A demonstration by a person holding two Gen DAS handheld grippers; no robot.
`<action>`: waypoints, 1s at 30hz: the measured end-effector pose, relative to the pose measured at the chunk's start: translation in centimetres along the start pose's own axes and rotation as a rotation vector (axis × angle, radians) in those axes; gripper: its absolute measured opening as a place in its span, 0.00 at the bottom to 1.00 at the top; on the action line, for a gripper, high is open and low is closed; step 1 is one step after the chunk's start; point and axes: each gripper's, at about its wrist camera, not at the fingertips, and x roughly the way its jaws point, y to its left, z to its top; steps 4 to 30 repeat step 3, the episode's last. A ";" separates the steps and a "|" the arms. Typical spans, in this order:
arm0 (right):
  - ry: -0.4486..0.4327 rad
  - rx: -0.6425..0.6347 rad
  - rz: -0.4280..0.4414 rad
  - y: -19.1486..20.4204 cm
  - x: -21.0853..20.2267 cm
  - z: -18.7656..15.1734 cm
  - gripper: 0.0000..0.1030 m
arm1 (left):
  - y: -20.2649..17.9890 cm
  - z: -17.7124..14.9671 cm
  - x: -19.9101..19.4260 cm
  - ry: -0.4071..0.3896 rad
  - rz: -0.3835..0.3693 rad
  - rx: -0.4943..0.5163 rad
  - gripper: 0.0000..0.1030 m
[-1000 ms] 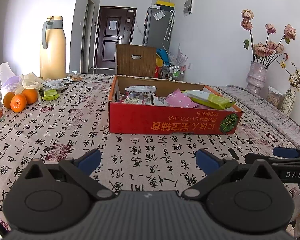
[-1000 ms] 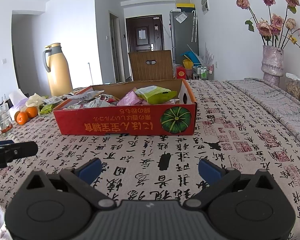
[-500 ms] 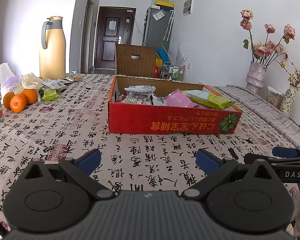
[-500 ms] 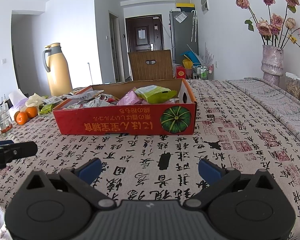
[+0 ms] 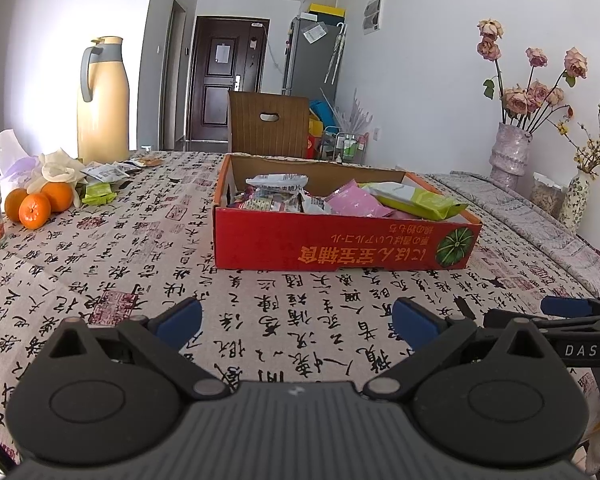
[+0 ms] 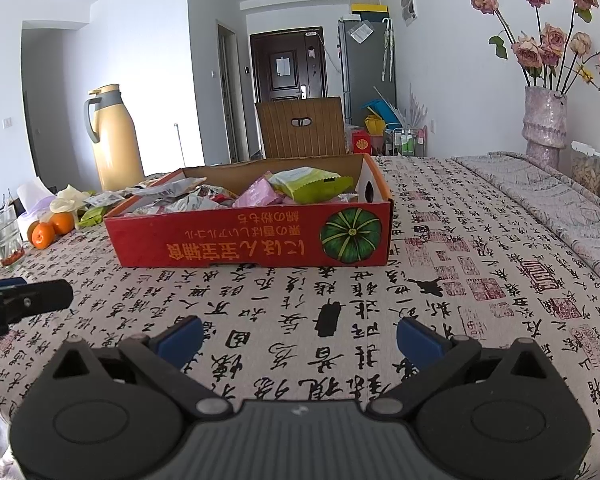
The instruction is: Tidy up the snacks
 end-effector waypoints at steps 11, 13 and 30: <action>0.005 0.003 0.001 -0.1 0.3 -0.2 1.00 | 0.1 0.2 0.3 0.004 -0.011 -0.003 1.00; 0.005 0.003 0.001 -0.1 0.3 -0.2 1.00 | 0.1 0.2 0.3 0.004 -0.011 -0.003 1.00; 0.005 0.003 0.001 -0.1 0.3 -0.2 1.00 | 0.1 0.2 0.3 0.004 -0.011 -0.003 1.00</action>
